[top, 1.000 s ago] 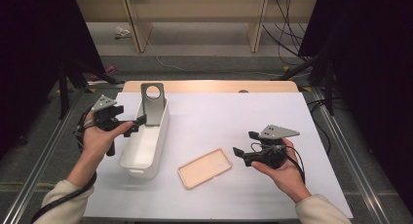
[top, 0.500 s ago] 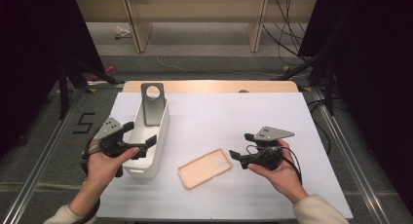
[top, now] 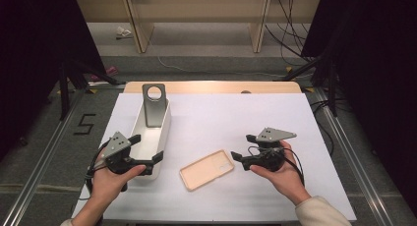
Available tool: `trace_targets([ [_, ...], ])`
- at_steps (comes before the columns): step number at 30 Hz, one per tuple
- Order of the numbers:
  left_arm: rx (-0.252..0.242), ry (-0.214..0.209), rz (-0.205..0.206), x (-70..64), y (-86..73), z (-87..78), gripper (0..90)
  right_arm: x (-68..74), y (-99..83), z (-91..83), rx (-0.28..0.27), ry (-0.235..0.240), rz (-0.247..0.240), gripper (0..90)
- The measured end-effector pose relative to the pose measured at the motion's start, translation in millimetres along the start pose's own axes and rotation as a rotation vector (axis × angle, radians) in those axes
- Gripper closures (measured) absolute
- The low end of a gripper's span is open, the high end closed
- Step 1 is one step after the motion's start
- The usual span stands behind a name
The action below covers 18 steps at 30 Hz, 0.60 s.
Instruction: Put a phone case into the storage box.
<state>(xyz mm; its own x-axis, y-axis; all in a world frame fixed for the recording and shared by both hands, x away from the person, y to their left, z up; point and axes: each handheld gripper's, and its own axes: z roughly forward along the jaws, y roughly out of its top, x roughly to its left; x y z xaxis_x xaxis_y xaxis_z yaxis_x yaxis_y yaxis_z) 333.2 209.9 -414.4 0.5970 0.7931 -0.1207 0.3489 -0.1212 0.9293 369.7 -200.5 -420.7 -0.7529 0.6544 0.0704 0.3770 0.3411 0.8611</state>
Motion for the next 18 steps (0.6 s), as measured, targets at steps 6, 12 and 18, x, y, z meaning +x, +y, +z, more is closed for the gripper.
trace_targets([
  [6, -0.003, 0.005, -0.002, 1.2, 0.1, -0.1, 0.0, -0.8, -0.3, 0.1, -0.001, 0.000, 0.004, 17.1],
  [12, 0.001, 0.003, 0.001, 0.5, 0.2, 0.8, 0.2, -0.9, -0.6, -0.6, 0.000, 0.000, 0.004, 17.0],
  [18, 0.000, 0.000, -0.001, 1.1, 0.5, 1.0, 0.2, -0.8, -0.5, -0.9, -0.002, -0.001, 0.005, 17.1],
])
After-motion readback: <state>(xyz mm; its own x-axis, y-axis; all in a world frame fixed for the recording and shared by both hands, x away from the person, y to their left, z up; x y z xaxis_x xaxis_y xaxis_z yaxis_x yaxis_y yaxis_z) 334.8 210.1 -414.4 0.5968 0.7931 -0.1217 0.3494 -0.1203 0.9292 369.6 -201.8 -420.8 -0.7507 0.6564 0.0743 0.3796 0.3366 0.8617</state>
